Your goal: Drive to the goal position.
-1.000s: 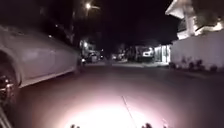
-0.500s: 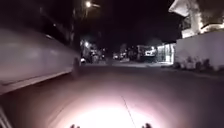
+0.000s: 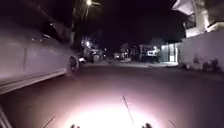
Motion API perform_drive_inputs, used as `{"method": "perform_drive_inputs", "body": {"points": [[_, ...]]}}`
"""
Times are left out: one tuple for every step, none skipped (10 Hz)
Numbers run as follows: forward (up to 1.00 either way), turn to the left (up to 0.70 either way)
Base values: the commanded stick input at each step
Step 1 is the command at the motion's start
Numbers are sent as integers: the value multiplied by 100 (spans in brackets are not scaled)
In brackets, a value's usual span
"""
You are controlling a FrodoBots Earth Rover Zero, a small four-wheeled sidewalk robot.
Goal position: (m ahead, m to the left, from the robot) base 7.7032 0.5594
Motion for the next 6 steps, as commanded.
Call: {"method": "perform_drive_inputs", "body": {"points": [[85, 0], [85, 0], [85, 0], [85, 0], [85, 0], [85, 0]]}}
